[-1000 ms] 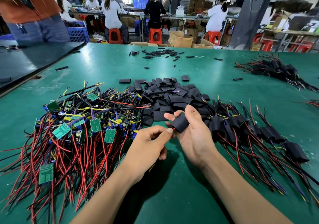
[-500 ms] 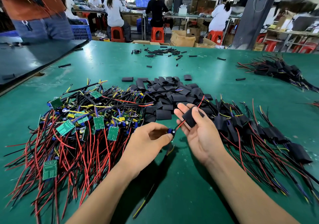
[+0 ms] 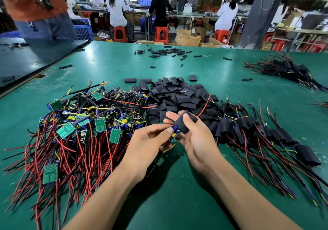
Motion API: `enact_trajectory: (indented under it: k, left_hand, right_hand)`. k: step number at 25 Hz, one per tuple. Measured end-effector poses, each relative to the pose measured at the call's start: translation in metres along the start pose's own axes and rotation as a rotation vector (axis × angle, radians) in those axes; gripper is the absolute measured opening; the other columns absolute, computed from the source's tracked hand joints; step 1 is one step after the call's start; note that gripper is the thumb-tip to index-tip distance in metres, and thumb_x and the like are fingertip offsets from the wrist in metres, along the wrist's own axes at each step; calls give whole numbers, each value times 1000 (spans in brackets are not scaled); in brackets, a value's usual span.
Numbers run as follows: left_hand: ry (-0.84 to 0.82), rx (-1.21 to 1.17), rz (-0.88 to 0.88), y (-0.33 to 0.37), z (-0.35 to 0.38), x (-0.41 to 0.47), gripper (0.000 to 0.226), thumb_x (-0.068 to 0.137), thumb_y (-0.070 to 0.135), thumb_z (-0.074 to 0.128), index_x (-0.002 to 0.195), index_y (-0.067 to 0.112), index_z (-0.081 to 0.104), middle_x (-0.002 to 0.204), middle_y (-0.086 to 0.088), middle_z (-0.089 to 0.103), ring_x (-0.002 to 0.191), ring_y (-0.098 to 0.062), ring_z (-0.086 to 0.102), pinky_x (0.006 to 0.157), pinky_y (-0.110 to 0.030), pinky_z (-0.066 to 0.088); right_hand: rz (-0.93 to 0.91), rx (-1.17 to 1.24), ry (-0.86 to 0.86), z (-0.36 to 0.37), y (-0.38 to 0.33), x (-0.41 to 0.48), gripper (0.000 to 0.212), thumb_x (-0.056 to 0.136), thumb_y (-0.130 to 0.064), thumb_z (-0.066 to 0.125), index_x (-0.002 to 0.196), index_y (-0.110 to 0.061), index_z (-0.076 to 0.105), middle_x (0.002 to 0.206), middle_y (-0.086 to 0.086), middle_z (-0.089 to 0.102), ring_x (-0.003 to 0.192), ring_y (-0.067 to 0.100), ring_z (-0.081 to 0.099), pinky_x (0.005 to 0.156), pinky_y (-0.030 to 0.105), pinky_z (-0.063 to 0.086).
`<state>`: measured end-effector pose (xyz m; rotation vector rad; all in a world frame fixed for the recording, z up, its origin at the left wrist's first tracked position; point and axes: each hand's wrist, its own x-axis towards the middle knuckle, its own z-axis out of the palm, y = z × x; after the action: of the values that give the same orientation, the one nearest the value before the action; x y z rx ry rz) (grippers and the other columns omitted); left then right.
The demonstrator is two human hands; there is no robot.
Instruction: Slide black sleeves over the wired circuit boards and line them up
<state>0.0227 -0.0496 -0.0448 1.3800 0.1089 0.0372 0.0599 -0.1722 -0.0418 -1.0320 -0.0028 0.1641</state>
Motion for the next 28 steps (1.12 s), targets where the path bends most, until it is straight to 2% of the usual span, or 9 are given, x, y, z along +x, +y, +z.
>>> enact_trajectory:
  k: [2, 6, 10, 15, 18, 20, 23, 26, 28]
  left_hand:
    - [-26, -78, -74, 1, 1, 0, 13, 92, 11, 66, 97, 10, 78, 95, -20, 73, 76, -22, 59, 78, -33, 54]
    - [-37, -189, -184, 4, 2, 2, 13, 95, 12, 61, 97, 3, 71, 79, -15, 62, 56, -16, 57, 54, -23, 48]
    - [-58, -304, -258, 6, -2, 5, 13, 94, 11, 61, 103, 2, 63, 67, -6, 59, 50, -15, 56, 48, -20, 47]
    - [-108, -437, -358, 6, -5, 9, 14, 80, 18, 67, 87, 6, 64, 67, -4, 60, 48, -11, 54, 47, -19, 48]
    - [-122, -544, -419, 7, -8, 8, 15, 77, 16, 71, 75, 1, 72, 75, -11, 66, 49, -12, 55, 48, -21, 50]
    - [-121, -534, -432, 7, -9, 7, 17, 77, 16, 71, 73, -1, 74, 78, -13, 67, 50, -13, 57, 49, -22, 52]
    - [-121, -485, -414, 8, -8, 5, 19, 75, 15, 74, 86, 0, 70, 76, -11, 65, 52, -12, 61, 52, -21, 54]
    - [-146, -428, -354, 8, -6, 3, 37, 68, 12, 78, 102, 2, 70, 74, -8, 67, 57, -12, 64, 56, -19, 55]
    - [-137, -408, -314, 7, -4, 2, 35, 65, 10, 78, 99, 4, 71, 77, -9, 70, 59, -14, 67, 57, -20, 56]
  right_hand:
    - [46, 76, -15, -2, -4, 0, 17, 107, -17, 39, 113, -10, 53, 103, 11, 77, 88, 22, 74, 77, 35, 59]
    - [163, 119, -74, 1, -9, -4, 36, 102, -44, 40, 111, -13, 56, 84, 8, 66, 70, 22, 65, 50, 33, 53]
    - [196, 49, -144, 2, -9, -4, 53, 78, -62, 47, 100, -15, 58, 89, 7, 63, 67, 21, 59, 49, 32, 50]
    - [124, -114, -206, -8, -8, -1, 52, 77, -67, 54, 93, -17, 61, 98, 8, 67, 76, 18, 65, 66, 29, 56]
    - [43, -278, -139, -12, -5, -1, 56, 69, -71, 71, 92, -20, 70, 96, 13, 67, 84, 26, 63, 86, 43, 53]
    - [-1, -295, -93, -14, -2, -3, 51, 67, -68, 76, 89, -22, 74, 92, 12, 68, 81, 25, 63, 84, 41, 52]
    - [-75, -266, -22, -12, -1, -3, 44, 67, -60, 77, 81, -18, 75, 81, 5, 70, 66, 13, 60, 60, 23, 48]
    - [-102, -223, 29, -11, 1, 1, 41, 65, -56, 74, 73, -16, 75, 72, 2, 68, 58, 12, 49, 56, 24, 37]
    - [-84, -168, 34, -11, 3, 3, 39, 64, -55, 77, 70, -17, 76, 71, 3, 65, 63, 18, 48, 63, 33, 37]
